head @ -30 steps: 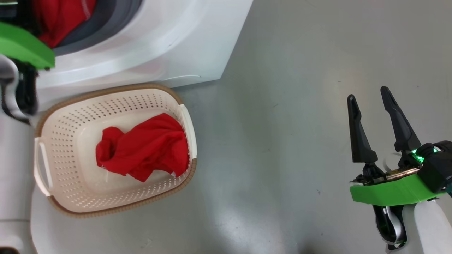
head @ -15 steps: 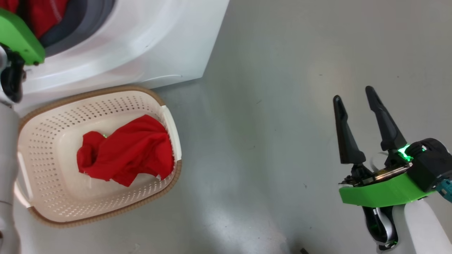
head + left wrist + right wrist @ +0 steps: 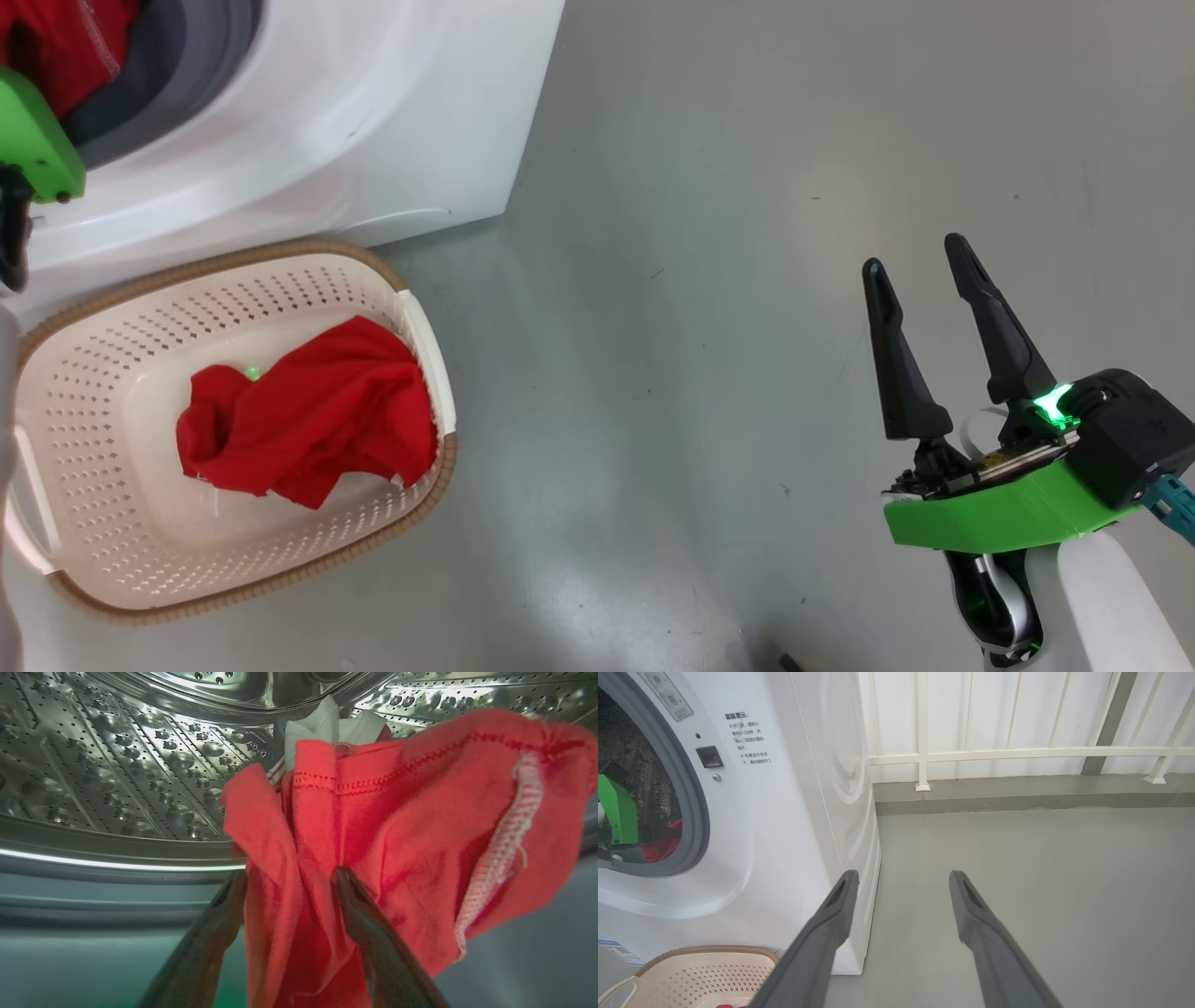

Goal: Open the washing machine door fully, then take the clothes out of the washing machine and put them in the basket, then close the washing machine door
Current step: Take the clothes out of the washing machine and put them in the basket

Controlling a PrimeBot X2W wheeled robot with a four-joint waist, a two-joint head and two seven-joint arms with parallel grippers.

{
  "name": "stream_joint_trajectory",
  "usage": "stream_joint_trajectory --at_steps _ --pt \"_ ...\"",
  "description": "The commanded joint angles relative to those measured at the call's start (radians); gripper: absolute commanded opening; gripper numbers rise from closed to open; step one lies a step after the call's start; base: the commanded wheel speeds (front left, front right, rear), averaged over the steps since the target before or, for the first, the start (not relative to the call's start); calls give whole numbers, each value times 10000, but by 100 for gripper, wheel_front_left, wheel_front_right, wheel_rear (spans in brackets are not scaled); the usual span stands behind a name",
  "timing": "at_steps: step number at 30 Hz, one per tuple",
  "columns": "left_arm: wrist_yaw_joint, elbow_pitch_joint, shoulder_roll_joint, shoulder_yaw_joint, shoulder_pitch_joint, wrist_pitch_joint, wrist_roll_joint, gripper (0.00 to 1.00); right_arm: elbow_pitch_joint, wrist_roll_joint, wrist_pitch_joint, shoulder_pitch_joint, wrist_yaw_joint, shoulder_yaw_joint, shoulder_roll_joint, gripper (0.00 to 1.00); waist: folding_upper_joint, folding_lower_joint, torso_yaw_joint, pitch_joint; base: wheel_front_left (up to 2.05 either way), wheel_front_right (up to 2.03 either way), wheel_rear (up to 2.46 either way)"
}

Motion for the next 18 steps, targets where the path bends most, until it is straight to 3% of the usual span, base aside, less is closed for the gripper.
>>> stream_joint_trajectory --at_steps 1,2,3,4,5,18 --pt "-25 -151 509 83 -168 -24 89 100 -202 100 -61 -58 48 203 -108 100 0 0 -10 4 0 0 0" --pt "-71 -125 503 71 -168 -60 72 96 -210 121 -61 -64 48 202 -108 100 0 0 -16 6 0 0 0" --pt "-141 -91 488 55 -151 -85 49 48 -215 138 -61 -66 48 205 -108 100 0 0 -24 4 0 0 0" --pt "-198 -46 479 34 -130 -90 35 27 -216 174 -61 -62 48 205 -108 100 0 0 -30 6 0 0 0" --pt "-245 -5 469 23 -115 -101 13 0 -218 209 -61 -60 48 201 -108 100 0 0 -31 15 0 0 0" --pt "-349 -204 427 -38 56 -1755 -88 0 -163 297 -61 -96 48 158 -108 100 0 0 140 -54 0 0 0"
